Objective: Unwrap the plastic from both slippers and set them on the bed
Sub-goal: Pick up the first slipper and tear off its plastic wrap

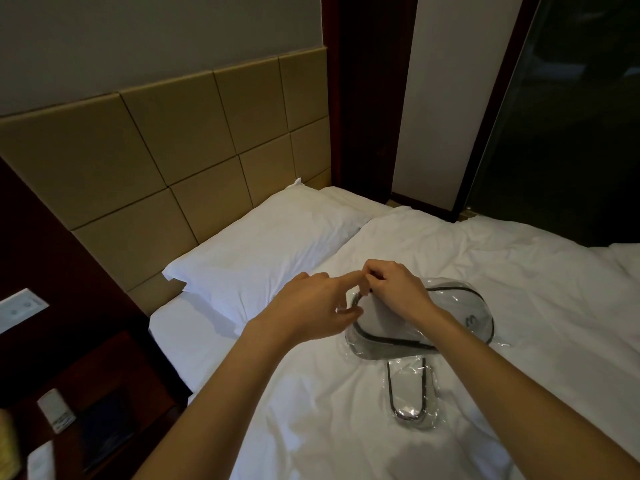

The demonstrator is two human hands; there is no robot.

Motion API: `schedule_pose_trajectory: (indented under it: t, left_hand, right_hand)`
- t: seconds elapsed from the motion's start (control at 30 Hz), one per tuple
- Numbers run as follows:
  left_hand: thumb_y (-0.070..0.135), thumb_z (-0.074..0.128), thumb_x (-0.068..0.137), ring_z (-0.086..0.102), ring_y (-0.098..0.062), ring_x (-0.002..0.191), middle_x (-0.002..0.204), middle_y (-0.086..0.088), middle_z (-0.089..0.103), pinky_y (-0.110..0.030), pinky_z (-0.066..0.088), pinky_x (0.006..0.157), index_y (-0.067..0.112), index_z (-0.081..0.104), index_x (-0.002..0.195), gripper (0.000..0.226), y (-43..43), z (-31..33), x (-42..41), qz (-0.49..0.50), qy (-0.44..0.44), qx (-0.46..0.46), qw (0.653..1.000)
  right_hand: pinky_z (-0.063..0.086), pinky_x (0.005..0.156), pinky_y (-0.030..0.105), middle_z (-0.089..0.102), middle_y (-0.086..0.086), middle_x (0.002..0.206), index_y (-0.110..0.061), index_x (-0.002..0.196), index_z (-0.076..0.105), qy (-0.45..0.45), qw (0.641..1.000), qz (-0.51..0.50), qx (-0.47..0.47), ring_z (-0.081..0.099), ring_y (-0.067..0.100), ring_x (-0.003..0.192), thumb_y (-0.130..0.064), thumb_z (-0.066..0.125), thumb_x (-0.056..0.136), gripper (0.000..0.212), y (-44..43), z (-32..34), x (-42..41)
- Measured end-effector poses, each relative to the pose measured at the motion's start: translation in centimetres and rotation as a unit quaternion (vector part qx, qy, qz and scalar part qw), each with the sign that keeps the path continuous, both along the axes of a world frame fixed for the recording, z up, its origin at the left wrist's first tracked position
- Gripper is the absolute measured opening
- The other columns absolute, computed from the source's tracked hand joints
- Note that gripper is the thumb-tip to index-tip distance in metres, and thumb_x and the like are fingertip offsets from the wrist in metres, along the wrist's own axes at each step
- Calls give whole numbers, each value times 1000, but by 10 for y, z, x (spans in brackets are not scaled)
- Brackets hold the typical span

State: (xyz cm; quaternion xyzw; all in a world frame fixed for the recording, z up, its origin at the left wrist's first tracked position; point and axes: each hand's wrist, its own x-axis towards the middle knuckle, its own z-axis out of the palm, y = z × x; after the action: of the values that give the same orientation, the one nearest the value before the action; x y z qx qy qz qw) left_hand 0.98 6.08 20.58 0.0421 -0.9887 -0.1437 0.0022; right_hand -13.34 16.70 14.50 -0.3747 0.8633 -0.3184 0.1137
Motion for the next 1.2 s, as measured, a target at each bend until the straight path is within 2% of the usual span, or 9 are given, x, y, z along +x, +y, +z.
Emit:
schedule_pose_trajectory:
  t: [0.1, 0.27, 0.37, 0.53, 0.8, 0.9, 1.0, 1.1, 1.2]
  left_hand:
    - [43, 57, 89, 61, -16, 90, 100, 5, 69, -30, 47, 74, 28, 58, 108, 25, 4, -7, -2, -1, -5, -70, 998]
    - [23, 48, 94, 62, -21, 77, 92, 1, 66, -24, 37, 50, 20, 62, 100, 15, 12, -16, -3, -3, 12, -141, 990]
    - [21, 48, 94, 62, -21, 78, 93, 1, 67, -31, 50, 59, 20, 63, 100, 16, 8, -15, -3, -5, 11, -105, 994]
    - [26, 55, 91, 56, -9, 79, 102, 10, 67, -26, 49, 66, 25, 66, 101, 15, 1, -9, 1, -18, -28, 20, 999]
    - [30, 56, 85, 53, -3, 66, 99, 11, 70, -16, 38, 56, 26, 65, 98, 16, 6, -6, 1, -6, -37, 78, 996]
    - [41, 55, 89, 57, -8, 73, 102, 8, 69, -22, 45, 61, 27, 53, 109, 24, 8, -6, -1, 8, -33, 50, 998]
    - [47, 56, 87, 62, -19, 79, 99, 3, 69, -28, 46, 61, 26, 49, 115, 36, 11, -11, -2, 22, -45, -46, 998]
    - [38, 54, 91, 62, -23, 72, 91, -4, 69, -33, 51, 64, 17, 60, 106, 26, 17, -15, -4, 9, -19, -131, 991]
    - [27, 50, 94, 62, -23, 70, 86, -3, 68, -35, 54, 65, 17, 62, 95, 15, 17, -16, -3, -10, 7, -121, 993]
  right_hand:
    - [40, 60, 28, 64, -5, 78, -23, 79, 58, 7, 1000, -12, -3, 57, 15, 73, -27, 46, 94, 19, -1, -2, -2]
    - [40, 57, 27, 63, -7, 75, -25, 77, 56, 27, 1000, 1, 9, 58, 16, 72, -29, 46, 93, 19, -5, -6, -2]
    - [43, 59, 28, 64, -7, 77, -24, 79, 57, 21, 1000, 0, 11, 59, 16, 75, -29, 46, 93, 19, -6, -10, -2]
    - [44, 62, 30, 63, -8, 74, -25, 76, 55, 9, 1000, 0, 4, 59, 15, 73, -30, 45, 94, 21, -3, -15, -4]
    - [37, 57, 23, 64, -6, 78, -24, 78, 56, 12, 1000, -4, -3, 56, 12, 72, -28, 46, 96, 21, 0, -12, -6]
    - [34, 55, 23, 63, -6, 79, -24, 78, 56, 13, 1000, -9, -2, 56, 12, 72, -28, 46, 96, 20, -1, -10, -6]
    - [36, 56, 24, 64, -6, 80, -23, 80, 58, 16, 1000, -18, 0, 57, 13, 73, -27, 46, 95, 20, -2, -8, -7]
    - [39, 58, 24, 63, -6, 80, -23, 80, 58, 19, 1000, -24, -3, 56, 14, 74, -27, 46, 96, 20, -5, -5, -8]
    - [37, 56, 24, 59, -10, 73, -25, 75, 55, 14, 1000, -23, -5, 53, 12, 70, -27, 47, 94, 21, -6, -3, -10]
